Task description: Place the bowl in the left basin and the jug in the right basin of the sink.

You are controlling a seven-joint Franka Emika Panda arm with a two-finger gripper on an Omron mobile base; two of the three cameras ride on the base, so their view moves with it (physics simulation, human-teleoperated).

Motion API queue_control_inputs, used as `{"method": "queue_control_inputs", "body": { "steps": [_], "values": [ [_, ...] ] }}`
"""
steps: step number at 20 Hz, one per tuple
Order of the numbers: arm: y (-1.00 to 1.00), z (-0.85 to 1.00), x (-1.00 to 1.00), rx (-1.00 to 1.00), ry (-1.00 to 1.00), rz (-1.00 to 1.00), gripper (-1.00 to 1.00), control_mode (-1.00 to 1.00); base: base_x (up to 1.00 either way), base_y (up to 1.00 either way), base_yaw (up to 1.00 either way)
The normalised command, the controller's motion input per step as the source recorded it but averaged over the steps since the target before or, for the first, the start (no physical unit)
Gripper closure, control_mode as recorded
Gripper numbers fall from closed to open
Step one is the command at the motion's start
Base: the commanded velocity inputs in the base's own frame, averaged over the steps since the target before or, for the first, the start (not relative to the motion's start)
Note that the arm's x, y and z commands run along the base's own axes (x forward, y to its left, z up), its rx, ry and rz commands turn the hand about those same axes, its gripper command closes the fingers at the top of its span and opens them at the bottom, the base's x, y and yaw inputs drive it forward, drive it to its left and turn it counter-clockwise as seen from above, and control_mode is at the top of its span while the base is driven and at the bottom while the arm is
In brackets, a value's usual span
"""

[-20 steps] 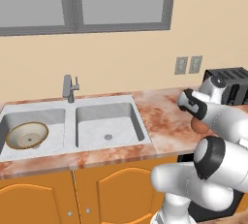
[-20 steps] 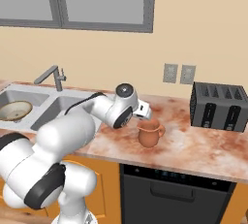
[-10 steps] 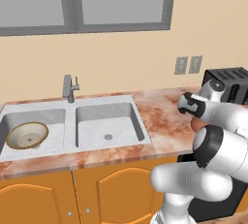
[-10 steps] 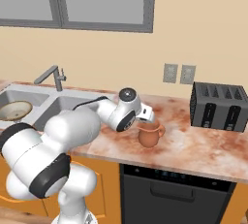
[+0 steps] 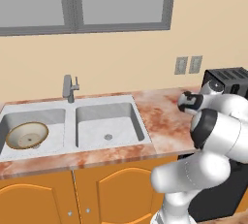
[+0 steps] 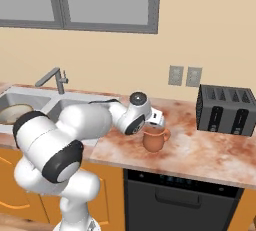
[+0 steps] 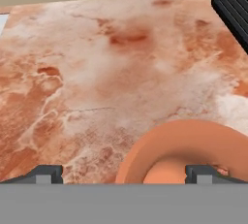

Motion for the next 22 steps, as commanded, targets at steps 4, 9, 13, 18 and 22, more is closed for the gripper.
{"method": "queue_control_inputs", "body": {
  "steps": [4,9,13,18,22],
  "values": [
    [-0.14,-0.12,0.23,0.0,0.01,0.0,-1.0,-1.0,0.0,0.0,0.0],
    [-0.02,-0.15,0.21,0.0,0.01,0.0,-1.0,-1.0,0.0,0.0,0.0],
    [0.0,-0.17,0.17,-0.01,0.02,0.0,-1.0,-1.0,0.0,0.0,0.0],
    [0.0,-0.13,0.04,-0.02,0.0,0.0,1.0,-1.0,0.0,0.0,0.0],
    [0.0,-0.09,-0.01,0.0,0.0,0.0,1.0,-1.0,0.0,0.0,0.0]
  ]
}}
